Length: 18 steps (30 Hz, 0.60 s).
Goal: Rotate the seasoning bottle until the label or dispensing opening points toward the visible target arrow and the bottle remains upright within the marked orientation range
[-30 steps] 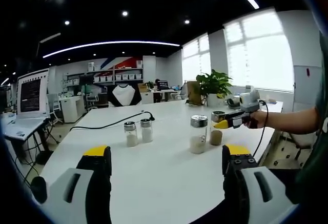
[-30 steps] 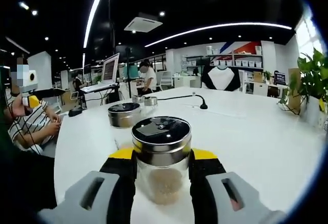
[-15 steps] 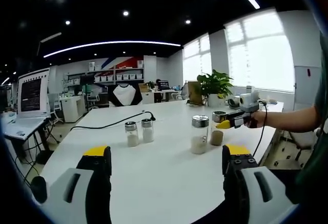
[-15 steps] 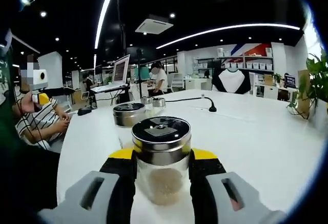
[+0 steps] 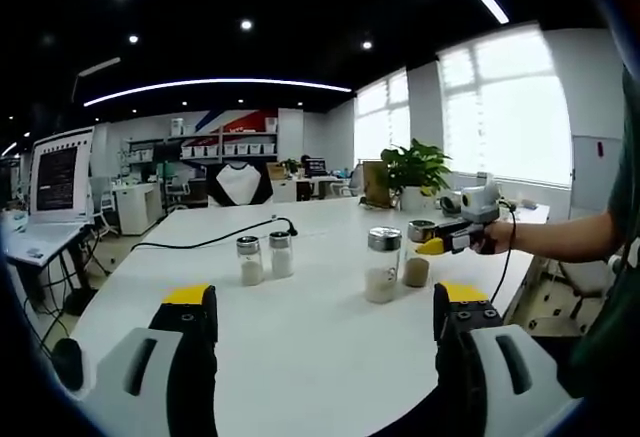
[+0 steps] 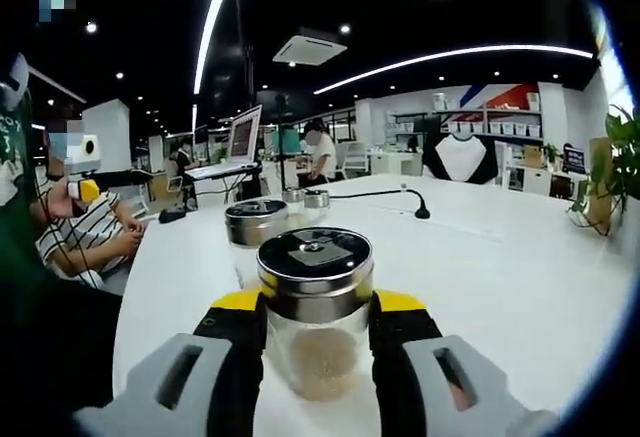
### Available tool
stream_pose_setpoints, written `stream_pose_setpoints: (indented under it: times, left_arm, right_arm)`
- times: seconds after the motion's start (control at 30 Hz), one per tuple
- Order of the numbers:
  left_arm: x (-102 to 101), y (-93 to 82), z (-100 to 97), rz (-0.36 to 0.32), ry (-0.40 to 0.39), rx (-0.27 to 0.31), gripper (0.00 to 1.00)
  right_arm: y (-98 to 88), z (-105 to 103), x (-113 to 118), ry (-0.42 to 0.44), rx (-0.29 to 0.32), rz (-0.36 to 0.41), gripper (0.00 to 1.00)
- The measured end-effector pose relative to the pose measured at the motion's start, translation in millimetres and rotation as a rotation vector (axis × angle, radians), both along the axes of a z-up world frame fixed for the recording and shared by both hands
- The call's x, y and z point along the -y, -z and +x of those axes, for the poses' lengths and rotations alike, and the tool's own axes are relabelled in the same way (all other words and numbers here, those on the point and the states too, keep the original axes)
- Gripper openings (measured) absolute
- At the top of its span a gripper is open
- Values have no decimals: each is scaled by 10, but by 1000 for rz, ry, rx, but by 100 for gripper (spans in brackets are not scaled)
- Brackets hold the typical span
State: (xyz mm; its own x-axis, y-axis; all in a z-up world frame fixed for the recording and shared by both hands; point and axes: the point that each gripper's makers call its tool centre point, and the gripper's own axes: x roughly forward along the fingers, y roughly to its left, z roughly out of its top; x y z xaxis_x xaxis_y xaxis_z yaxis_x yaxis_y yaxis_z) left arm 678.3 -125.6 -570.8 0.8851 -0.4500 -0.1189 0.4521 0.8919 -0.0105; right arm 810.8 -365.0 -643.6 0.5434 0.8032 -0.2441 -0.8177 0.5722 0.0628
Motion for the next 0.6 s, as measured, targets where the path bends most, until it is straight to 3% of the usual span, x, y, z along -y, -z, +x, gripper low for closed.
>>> stream_pose_setpoints:
  times: [0.13,0.4,0.5,0.6]
  left_arm:
    - [-6,5,-9,3,-2,-1,94]
    - [-31,25,-22,4,-6,-6,94]
    - [-41,25,-16,3,-7,-6,94]
    - [-36,20,-10,0,-4,-3,94]
  right_arm:
    - [170,29,69,64,-53,-60,51]
    - [130,-66,46,113,-39,-18,52]
    - [100,-28,88,198,-44,-11,58]
    - [54,-27,110,265,-6,-17,57]
